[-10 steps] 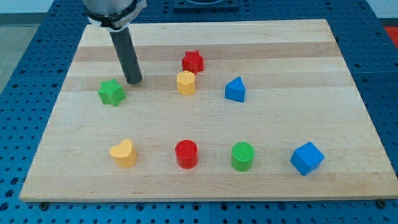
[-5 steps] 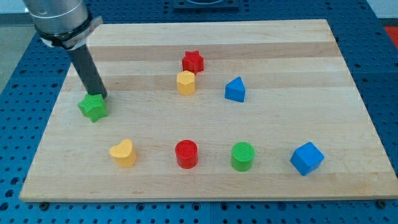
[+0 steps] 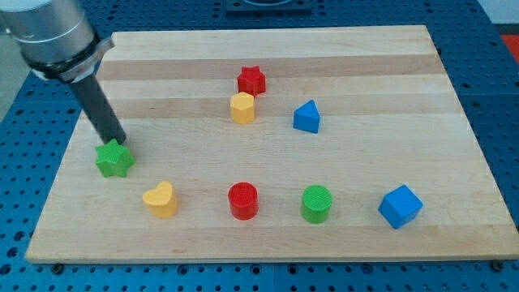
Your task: Push green star towards bottom left
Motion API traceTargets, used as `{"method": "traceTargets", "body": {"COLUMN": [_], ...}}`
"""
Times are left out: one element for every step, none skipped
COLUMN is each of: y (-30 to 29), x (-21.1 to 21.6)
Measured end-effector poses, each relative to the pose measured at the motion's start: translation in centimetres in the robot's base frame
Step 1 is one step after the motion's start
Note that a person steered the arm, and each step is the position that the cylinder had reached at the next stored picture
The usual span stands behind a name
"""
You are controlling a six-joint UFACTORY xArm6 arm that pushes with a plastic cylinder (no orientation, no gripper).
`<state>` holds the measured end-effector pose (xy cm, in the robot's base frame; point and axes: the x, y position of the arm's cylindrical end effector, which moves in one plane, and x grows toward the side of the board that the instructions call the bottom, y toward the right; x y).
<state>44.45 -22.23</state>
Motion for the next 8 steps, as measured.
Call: {"method": "traceTargets", "body": {"y": [1.3,1.1,0.9,0.2,0.0,0.0,0.0,-0.2], "x": [-0.9,-0.6,1.0,1.5,2.8,5.0,6.3,6.5]}}
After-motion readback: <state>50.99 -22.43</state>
